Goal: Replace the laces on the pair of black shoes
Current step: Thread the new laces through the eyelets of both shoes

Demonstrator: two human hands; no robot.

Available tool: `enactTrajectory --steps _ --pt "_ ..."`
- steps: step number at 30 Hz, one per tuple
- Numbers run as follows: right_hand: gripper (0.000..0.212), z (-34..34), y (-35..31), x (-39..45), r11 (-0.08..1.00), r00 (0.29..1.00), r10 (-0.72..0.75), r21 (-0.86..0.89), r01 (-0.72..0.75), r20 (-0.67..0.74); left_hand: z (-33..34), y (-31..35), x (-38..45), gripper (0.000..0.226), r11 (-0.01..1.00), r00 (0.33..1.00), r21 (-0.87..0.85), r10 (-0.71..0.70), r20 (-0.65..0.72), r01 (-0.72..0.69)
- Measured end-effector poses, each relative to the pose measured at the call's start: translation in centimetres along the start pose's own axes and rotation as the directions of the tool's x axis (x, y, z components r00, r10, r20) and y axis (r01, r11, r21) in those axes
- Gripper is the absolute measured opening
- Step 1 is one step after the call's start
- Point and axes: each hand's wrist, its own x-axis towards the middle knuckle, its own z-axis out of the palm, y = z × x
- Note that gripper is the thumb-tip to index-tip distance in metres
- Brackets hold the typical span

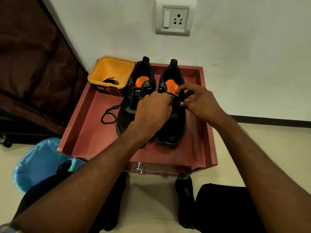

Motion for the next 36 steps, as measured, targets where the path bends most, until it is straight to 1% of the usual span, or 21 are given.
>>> enactTrajectory --steps 2,4,6,8,12,14,16,17,19,20,23,24,27,29,31,34,36 --pt "0.046 0.0 0.1 0.0 1.000 1.000 0.002 -0.001 -0.002 0.002 0.1 0.3 0.0 0.018 0.999 1.000 0.042 0.001 0.026 -0.002" --pt "0.046 0.0 0.1 0.0 1.000 1.000 0.006 -0.001 -0.006 0.000 0.2 0.2 0.1 0.020 0.999 0.998 0.005 0.032 0.050 -0.032" --pt "0.047 -0.1 0.0 -0.1 1.000 1.000 0.014 0.002 -0.014 -0.003 0.2 -0.3 0.2 0.020 0.995 0.999 -0.100 0.022 0.047 -0.018" --pt "0.047 -0.2 -0.1 -0.1 1.000 1.000 0.020 0.003 -0.020 0.001 0.4 -0.8 0.3 0.018 0.976 0.998 -0.214 -0.036 0.057 0.048" --pt "0.047 -0.2 -0.2 -0.1 0.999 1.000 0.029 0.023 -0.029 0.008 1.3 -1.4 0.6 0.011 0.870 0.981 -0.455 -0.150 0.122 0.190" --pt "0.048 -0.2 -0.1 0.0 0.999 0.999 0.033 0.029 -0.034 0.011 1.6 -1.6 0.8 0.011 0.839 0.976 -0.501 -0.161 0.144 0.212" --pt "0.048 -0.1 0.0 -0.1 0.999 1.000 0.029 0.033 -0.029 0.005 1.6 -1.6 0.8 0.011 0.843 0.978 -0.500 -0.137 0.160 0.199" --pt "0.049 0.1 -0.1 -0.2 0.999 1.000 0.020 0.034 -0.020 0.001 1.5 -1.5 0.6 0.012 0.862 0.979 -0.472 -0.119 0.163 0.183" --pt "0.050 0.4 -0.3 -0.3 0.999 1.000 -0.006 0.039 0.007 -0.005 1.5 -1.0 0.3 0.018 0.920 0.984 -0.361 -0.104 0.146 0.150" --pt "0.051 0.4 -0.4 -0.3 0.999 1.000 -0.013 0.042 0.014 -0.006 1.6 -0.8 0.2 0.019 0.932 0.986 -0.332 -0.109 0.126 0.145" --pt "0.054 0.4 -0.3 -0.2 0.998 1.000 0.000 0.064 -0.001 0.002 1.6 -0.6 -0.1 0.017 0.908 0.986 -0.387 -0.135 0.096 0.162" --pt "0.055 0.4 -0.3 -0.2 0.997 1.000 0.012 0.074 -0.013 0.004 1.7 -0.5 -0.2 0.017 0.911 0.986 -0.378 -0.145 0.085 0.166" --pt "0.057 0.7 -0.2 -0.3 0.993 0.999 0.038 0.108 -0.037 -0.006 1.9 0.0 -0.6 0.021 0.956 0.983 -0.235 -0.181 -0.003 0.175" --pt "0.058 0.9 -0.4 -0.4 0.990 0.998 0.062 0.127 -0.058 -0.022 2.1 0.4 -0.8 0.020 0.968 0.980 -0.178 -0.190 -0.055 0.178" --pt "0.058 0.9 -0.5 -0.5 0.985 0.996 0.080 0.153 -0.075 -0.026 2.1 0.4 -0.6 0.019 0.966 0.984 -0.195 -0.178 -0.027 0.170" --pt "0.061 0.9 -0.3 -0.7 0.975 0.995 0.098 0.201 -0.092 -0.018 2.0 0.0 -0.2 0.018 0.952 0.990 -0.272 -0.127 0.054 0.137" --pt "0.064 1.0 -0.3 -0.7 0.971 0.995 0.100 0.221 -0.095 -0.011 1.9 -0.2 -0.2 0.019 0.959 0.994 -0.264 -0.087 0.067 0.101"
